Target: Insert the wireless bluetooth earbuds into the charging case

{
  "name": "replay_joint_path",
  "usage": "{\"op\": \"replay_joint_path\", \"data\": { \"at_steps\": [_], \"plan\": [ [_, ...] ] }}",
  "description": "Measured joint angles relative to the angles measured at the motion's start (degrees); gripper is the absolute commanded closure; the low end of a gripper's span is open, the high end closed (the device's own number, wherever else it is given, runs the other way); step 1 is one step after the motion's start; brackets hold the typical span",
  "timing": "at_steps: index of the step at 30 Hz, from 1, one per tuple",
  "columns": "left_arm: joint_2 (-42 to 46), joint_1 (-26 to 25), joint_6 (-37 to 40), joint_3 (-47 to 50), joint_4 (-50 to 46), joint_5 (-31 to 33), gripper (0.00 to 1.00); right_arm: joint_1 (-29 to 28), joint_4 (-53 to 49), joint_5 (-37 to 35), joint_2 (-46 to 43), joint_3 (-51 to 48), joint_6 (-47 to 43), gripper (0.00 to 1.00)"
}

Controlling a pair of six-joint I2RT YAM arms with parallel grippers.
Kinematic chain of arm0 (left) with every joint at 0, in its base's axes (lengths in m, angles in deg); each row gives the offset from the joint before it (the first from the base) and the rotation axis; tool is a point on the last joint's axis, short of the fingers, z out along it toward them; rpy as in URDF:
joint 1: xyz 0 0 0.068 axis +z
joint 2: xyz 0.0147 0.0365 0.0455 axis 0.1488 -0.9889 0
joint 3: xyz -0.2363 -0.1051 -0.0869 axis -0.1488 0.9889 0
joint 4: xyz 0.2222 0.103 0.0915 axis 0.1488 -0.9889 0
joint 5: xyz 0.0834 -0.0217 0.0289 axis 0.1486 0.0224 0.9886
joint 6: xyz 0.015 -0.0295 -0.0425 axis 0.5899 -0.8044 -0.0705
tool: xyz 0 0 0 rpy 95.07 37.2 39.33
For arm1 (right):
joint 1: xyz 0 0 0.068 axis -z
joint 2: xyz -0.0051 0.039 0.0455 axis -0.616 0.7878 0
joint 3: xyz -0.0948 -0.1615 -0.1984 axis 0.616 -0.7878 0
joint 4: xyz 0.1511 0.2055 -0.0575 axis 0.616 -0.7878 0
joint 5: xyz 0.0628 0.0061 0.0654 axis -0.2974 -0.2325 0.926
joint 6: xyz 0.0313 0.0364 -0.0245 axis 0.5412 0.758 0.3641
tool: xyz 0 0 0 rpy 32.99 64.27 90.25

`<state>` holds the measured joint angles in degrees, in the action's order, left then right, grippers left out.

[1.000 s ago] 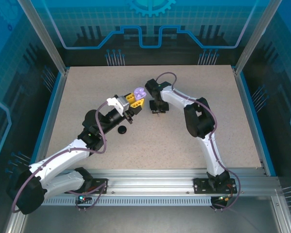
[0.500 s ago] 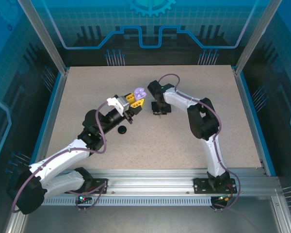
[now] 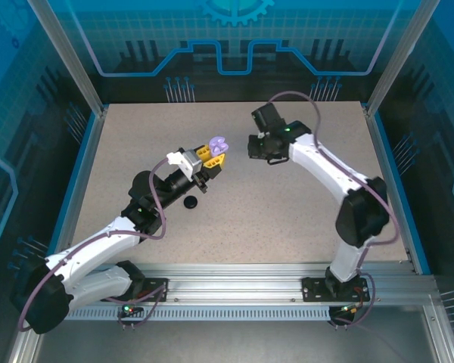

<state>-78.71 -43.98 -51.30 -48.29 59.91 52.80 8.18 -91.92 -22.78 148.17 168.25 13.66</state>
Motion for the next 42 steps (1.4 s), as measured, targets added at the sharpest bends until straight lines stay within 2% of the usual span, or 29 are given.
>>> {"op": "replay_joint_path", "data": {
  "at_steps": [9, 17, 27, 42],
  "plan": [
    [-0.11, 0.00, -0.11, 0.00, 0.02, -1.09, 1.00, -0.07, 6.38, 3.54, -18.36, -2.97, -0.70, 0.79],
    [-2.08, -0.02, -1.66, -0.07, 0.04, -2.64, 1.00, -1.79, 14.71, 7.63, -28.28, -6.23, -1.79, 0.79],
    [-3.93, -0.87, -3.23, -2.47, 0.35, -3.96, 1.00, -10.03, 24.76, 11.28, -31.58, -12.33, -5.51, 0.78],
    [-5.18, -1.31, -4.24, -3.48, 0.66, -4.15, 1.00, -11.17, 28.94, 12.48, -32.41, -16.13, -6.47, 0.78]
  ]
}}
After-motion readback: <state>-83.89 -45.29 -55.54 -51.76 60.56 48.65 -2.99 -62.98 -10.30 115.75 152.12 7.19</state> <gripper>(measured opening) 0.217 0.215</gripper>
